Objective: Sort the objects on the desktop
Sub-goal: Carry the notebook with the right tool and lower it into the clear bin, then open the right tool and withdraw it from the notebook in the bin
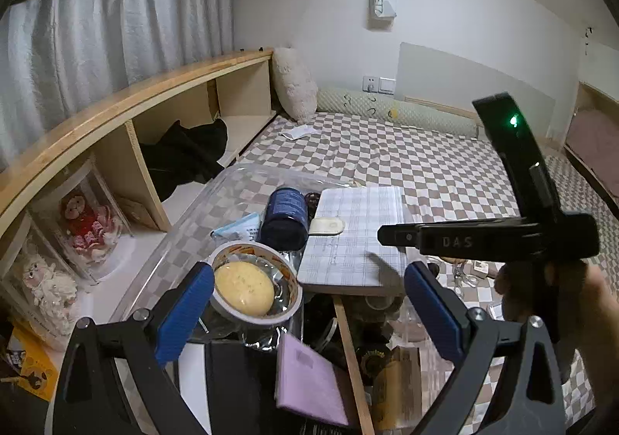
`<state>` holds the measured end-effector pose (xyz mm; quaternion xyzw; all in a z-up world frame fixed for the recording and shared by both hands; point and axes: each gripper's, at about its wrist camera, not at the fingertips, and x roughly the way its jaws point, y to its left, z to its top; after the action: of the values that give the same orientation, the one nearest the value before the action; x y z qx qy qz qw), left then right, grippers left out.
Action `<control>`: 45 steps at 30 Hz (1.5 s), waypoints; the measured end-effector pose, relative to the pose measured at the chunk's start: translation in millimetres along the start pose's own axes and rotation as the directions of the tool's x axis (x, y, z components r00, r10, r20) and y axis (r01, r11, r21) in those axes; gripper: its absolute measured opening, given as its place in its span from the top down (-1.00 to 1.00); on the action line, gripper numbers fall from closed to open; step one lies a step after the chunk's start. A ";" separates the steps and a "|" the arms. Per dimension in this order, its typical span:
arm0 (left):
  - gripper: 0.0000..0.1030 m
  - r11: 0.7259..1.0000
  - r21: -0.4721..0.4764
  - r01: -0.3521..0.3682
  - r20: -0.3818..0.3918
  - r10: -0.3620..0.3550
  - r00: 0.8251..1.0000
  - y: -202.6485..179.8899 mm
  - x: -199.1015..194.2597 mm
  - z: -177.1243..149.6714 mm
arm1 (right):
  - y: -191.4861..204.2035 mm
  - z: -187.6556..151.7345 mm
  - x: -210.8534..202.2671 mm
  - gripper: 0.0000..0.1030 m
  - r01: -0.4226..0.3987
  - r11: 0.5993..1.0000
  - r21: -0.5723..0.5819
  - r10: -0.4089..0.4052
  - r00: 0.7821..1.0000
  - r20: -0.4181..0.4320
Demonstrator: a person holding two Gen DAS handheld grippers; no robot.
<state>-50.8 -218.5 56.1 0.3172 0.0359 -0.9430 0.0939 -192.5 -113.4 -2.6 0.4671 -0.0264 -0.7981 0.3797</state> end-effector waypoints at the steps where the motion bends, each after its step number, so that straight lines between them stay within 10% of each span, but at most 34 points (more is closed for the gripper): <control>1: -0.93 1.000 -0.001 -0.001 0.002 0.001 1.000 0.5 -1.8 -0.6 | 0.3 -1.4 -2.6 0.67 -0.002 1.000 -0.001 0.002 1.000 -0.002; 18: -0.93 0.999 -0.034 -0.023 0.042 0.025 0.999 0.5 -46.6 -14.4 | 18.3 -35.3 -87.0 0.63 0.067 0.994 -0.081 -0.058 0.992 0.115; 23: -0.93 0.999 -0.039 -0.032 0.057 0.034 0.998 -2.6 -59.3 -16.5 | 18.7 -54.0 -115.0 -0.56 0.122 0.987 -0.106 -0.106 0.983 0.150; 30: -0.93 0.999 -0.031 -0.035 0.072 0.037 0.997 -8.0 -71.8 -21.2 | 15.6 -87.8 -161.4 -0.57 0.175 0.974 -0.147 -0.141 0.966 0.215; 33: -0.93 0.999 -0.020 -0.038 0.082 0.039 0.996 -10.8 -76.8 -25.3 | 10.4 -101.9 -180.1 -1.00 0.205 0.968 -0.144 -0.163 0.952 0.259; 45: -1.00 0.997 0.024 -0.077 0.085 0.075 0.994 -29.4 -81.4 -33.7 | -23.0 -131.4 -211.4 -1.00 0.240 0.969 -0.063 -0.203 0.913 0.355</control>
<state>26.9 -172.8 78.8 0.2797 0.0071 -0.9517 0.1267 -47.1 77.4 67.7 0.2987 0.0026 -0.9058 0.3004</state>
